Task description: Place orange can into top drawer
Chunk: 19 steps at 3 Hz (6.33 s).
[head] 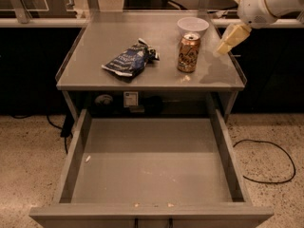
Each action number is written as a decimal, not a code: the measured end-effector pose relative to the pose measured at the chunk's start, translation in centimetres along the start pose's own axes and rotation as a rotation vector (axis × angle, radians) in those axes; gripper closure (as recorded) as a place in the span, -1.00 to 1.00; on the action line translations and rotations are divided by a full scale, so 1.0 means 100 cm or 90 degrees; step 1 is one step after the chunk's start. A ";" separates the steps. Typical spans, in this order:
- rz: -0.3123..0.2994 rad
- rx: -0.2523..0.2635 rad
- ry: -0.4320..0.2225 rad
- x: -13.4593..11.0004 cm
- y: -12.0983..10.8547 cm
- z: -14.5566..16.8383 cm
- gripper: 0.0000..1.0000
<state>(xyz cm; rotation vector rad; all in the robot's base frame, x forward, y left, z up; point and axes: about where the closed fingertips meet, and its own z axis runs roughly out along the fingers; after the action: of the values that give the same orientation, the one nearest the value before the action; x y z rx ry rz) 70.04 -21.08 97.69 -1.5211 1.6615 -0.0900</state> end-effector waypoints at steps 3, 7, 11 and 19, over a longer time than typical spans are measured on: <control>0.069 -0.062 -0.132 -0.054 0.050 0.084 -1.00; 0.134 0.021 -0.122 -0.059 0.043 0.117 -1.00; 0.111 0.038 -0.058 -0.011 0.024 0.133 -1.00; 0.099 -0.157 -0.080 -0.024 0.059 0.172 -1.00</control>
Offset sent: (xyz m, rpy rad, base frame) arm 0.0100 0.1104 -0.0521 0.2545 0.0767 0.1184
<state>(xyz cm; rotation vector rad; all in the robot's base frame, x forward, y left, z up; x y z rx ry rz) 75.77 -9.33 84.76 -1.5354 1.7306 0.2976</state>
